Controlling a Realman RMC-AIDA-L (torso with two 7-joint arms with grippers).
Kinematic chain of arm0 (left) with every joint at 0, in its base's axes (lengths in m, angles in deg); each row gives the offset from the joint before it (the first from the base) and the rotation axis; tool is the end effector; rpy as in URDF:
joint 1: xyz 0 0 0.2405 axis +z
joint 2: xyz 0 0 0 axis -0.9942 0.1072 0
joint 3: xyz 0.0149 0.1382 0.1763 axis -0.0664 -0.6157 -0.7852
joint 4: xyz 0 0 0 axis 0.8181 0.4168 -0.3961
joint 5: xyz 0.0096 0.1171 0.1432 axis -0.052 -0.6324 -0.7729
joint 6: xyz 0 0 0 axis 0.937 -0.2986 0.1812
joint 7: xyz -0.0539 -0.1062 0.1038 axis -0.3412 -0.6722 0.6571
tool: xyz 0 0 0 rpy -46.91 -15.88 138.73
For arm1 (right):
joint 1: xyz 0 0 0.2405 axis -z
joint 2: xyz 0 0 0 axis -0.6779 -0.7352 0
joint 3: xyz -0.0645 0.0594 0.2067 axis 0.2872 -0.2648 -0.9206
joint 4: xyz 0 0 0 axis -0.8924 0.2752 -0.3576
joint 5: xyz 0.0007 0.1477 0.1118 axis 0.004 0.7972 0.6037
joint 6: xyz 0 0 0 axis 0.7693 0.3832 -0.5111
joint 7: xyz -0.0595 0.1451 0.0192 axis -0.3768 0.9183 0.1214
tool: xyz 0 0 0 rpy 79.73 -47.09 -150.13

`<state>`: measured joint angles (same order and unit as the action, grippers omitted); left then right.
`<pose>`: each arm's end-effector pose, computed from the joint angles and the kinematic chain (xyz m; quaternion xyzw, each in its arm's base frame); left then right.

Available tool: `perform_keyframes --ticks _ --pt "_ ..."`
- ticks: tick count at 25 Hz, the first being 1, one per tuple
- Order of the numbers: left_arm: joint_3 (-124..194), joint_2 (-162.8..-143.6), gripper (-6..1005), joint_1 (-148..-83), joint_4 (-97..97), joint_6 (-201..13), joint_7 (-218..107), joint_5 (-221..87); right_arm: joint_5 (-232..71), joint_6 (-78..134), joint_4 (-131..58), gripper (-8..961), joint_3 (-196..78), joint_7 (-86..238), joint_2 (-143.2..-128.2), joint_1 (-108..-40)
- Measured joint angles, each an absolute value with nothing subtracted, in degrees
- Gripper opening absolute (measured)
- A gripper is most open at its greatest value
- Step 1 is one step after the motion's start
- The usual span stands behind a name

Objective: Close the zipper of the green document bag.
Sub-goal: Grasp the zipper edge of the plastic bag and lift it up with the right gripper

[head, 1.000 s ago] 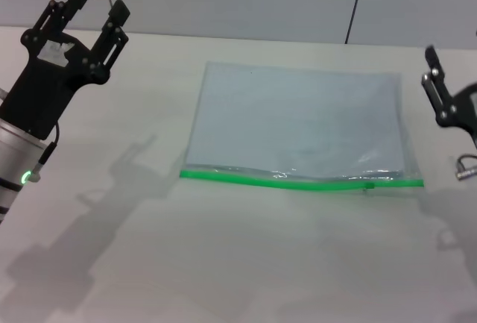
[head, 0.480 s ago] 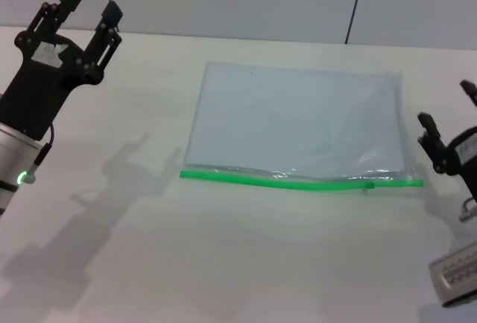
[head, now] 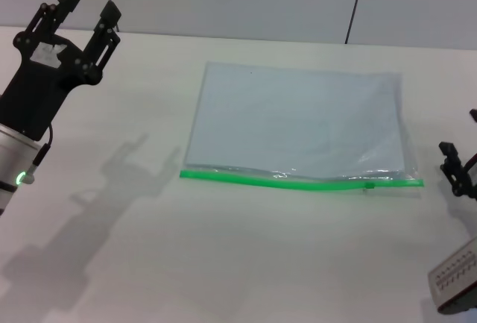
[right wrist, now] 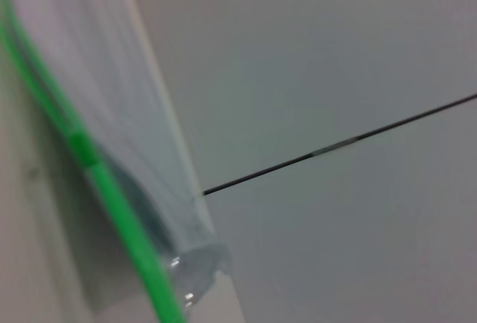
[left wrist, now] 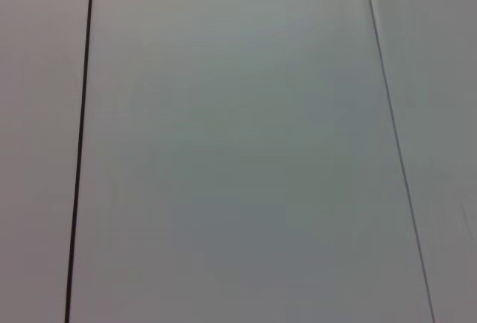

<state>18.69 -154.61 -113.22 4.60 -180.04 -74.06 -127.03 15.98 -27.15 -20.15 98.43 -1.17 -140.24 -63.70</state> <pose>-0.2317 0.3071 0.0469 -0.7077 -0.0972 -0.4580 0.5291 0.2949 0.2878 -0.0258 -0.7451 -0.1969 -0.1464 0.6201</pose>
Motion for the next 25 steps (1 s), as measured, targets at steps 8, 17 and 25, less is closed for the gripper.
perform_keyframes --ticks 8,17,25 --pt "18.8 -154.55 632 -113.2 4.6 -180.0 -74.1 -127.0 15.3 -23.1 -17.7 754 98.5 -6.6 -140.31 -63.7" --pt "18.8 -154.54 631 -113.3 4.6 -180.1 -74.1 -127.0 13.6 -19.0 -15.3 753 98.5 -8.0 -140.20 -64.2" --pt "18.8 -154.54 630 -113.2 4.6 -180.1 -74.1 -127.0 10.2 -18.9 -12.6 753 98.5 -9.5 -140.24 -64.5"
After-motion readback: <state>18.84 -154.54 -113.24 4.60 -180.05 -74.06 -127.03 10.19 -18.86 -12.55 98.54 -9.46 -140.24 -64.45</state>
